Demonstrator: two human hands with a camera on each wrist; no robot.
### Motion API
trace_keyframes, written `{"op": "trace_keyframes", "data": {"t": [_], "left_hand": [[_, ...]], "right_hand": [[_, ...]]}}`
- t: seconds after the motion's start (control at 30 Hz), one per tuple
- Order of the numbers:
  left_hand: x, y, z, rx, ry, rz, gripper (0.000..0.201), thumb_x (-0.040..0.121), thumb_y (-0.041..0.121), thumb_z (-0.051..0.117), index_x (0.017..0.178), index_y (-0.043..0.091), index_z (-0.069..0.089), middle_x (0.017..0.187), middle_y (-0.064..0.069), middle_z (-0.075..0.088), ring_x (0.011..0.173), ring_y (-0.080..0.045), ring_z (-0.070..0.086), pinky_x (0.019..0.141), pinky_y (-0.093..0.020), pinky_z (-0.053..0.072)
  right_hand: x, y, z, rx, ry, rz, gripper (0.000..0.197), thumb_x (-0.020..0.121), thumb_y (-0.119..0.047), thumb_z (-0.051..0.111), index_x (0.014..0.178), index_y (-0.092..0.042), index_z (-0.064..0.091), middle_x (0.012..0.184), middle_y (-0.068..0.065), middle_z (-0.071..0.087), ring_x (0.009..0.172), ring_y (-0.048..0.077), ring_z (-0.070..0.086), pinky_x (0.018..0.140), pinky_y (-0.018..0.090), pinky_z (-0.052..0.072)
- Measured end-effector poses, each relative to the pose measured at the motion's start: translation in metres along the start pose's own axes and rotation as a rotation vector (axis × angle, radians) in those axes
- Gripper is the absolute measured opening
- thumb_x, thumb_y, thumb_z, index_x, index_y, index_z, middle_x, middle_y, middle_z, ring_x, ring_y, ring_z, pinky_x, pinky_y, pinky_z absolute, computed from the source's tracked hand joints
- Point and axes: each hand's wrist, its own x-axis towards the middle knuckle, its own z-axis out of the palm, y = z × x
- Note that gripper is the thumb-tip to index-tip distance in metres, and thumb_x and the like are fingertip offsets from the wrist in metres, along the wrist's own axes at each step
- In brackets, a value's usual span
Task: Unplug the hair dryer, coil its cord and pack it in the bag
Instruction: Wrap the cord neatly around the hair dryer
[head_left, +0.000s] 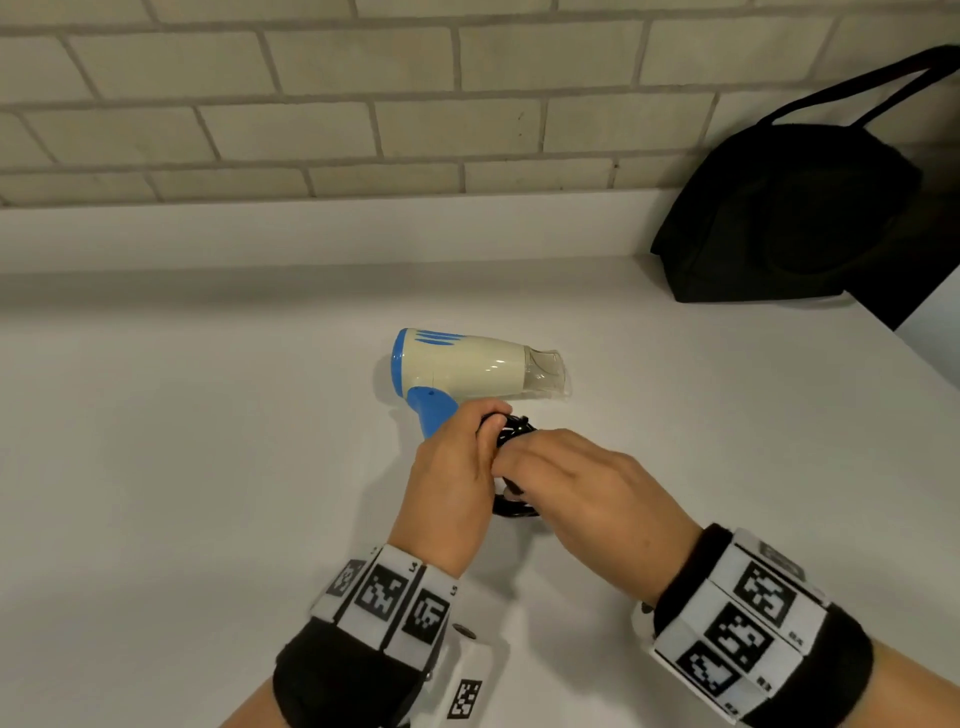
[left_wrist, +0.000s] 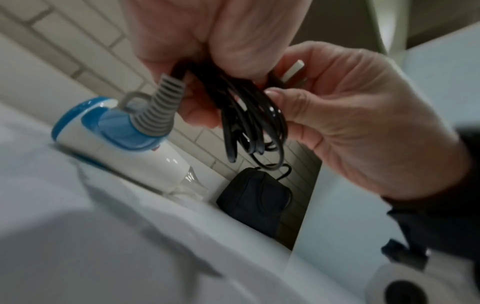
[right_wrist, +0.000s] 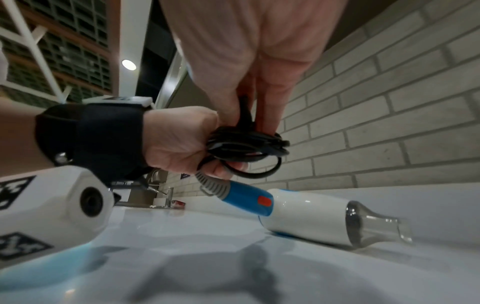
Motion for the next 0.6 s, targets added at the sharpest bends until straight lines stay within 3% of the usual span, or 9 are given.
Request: {"op": "trace_keyframes", "data": {"t": [0.07, 0.17, 0.33, 0.43, 0.47, 0.53, 0.6], "left_hand": [[-0.003, -0.002, 0.003, -0.017, -0.001, 0.003, 0.023, 0.095, 0.017, 0.04, 0.105, 0.011, 0.06, 0.078, 0.016, 0.056, 0.072, 0.002, 0.056, 0.067, -0.009, 0.043], [-0.006, -0.005, 0.003, -0.074, 0.04, 0.023, 0.027, 0.091, 0.015, 0.041, 0.109, 0.016, 0.061, 0.084, 0.013, 0.058, 0.08, 0.009, 0.056, 0.071, -0.004, 0.042], [-0.011, -0.006, 0.003, -0.231, 0.006, -0.012, 0.032, 0.092, 0.011, 0.04, 0.101, 0.04, 0.054, 0.093, -0.001, 0.06, 0.087, -0.002, 0.056, 0.078, -0.01, 0.045], [-0.007, -0.001, -0.006, -0.276, -0.097, 0.074, 0.037, 0.083, 0.012, 0.037, 0.099, 0.043, 0.051, 0.108, 0.011, 0.055, 0.1, 0.011, 0.051, 0.082, -0.002, 0.04], [-0.004, 0.002, -0.009, -0.3, -0.146, 0.095, 0.039, 0.083, 0.012, 0.039, 0.1, 0.044, 0.051, 0.112, 0.018, 0.052, 0.105, 0.013, 0.049, 0.086, -0.003, 0.041], [0.002, 0.006, -0.018, -0.305, -0.241, 0.113, 0.04, 0.079, 0.013, 0.048, 0.099, 0.048, 0.052, 0.108, 0.026, 0.053, 0.107, 0.011, 0.05, 0.089, -0.008, 0.043], [0.008, 0.01, -0.025, -0.242, -0.31, 0.14, 0.035, 0.073, 0.018, 0.058, 0.09, 0.048, 0.052, 0.094, 0.028, 0.055, 0.095, 0.008, 0.055, 0.082, -0.006, 0.043]], "right_hand": [[0.001, -0.003, 0.003, 0.096, 0.036, 0.043, 0.023, 0.079, -0.011, 0.044, 0.099, -0.021, 0.051, 0.092, -0.002, 0.065, 0.079, 0.017, 0.06, 0.056, 0.029, 0.053], [0.001, -0.009, 0.003, 0.245, 0.14, 0.09, 0.017, 0.082, -0.015, 0.047, 0.097, -0.022, 0.051, 0.088, -0.001, 0.064, 0.076, 0.016, 0.056, 0.067, 0.026, 0.047], [0.001, -0.015, 0.009, 0.268, 0.144, 0.103, 0.015, 0.081, -0.018, 0.05, 0.096, -0.022, 0.051, 0.085, 0.0, 0.064, 0.074, 0.015, 0.059, 0.067, 0.022, 0.046], [0.006, -0.009, 0.003, 0.51, 0.239, 0.247, 0.017, 0.077, -0.025, 0.055, 0.094, -0.029, 0.056, 0.089, -0.007, 0.062, 0.078, 0.001, 0.057, 0.072, 0.011, 0.044], [0.008, -0.006, -0.002, 0.628, 0.304, 0.31, 0.017, 0.075, -0.028, 0.057, 0.091, -0.032, 0.058, 0.092, -0.009, 0.063, 0.08, 0.0, 0.058, 0.075, 0.012, 0.046], [0.013, 0.001, -0.016, 0.827, 0.371, 0.382, 0.017, 0.07, -0.031, 0.059, 0.086, -0.034, 0.062, 0.091, -0.008, 0.067, 0.081, 0.008, 0.064, 0.079, 0.024, 0.053], [0.016, 0.001, -0.024, 0.868, 0.305, 0.357, 0.015, 0.07, -0.031, 0.06, 0.084, -0.031, 0.063, 0.089, -0.004, 0.067, 0.08, 0.014, 0.065, 0.077, 0.031, 0.055]]}}
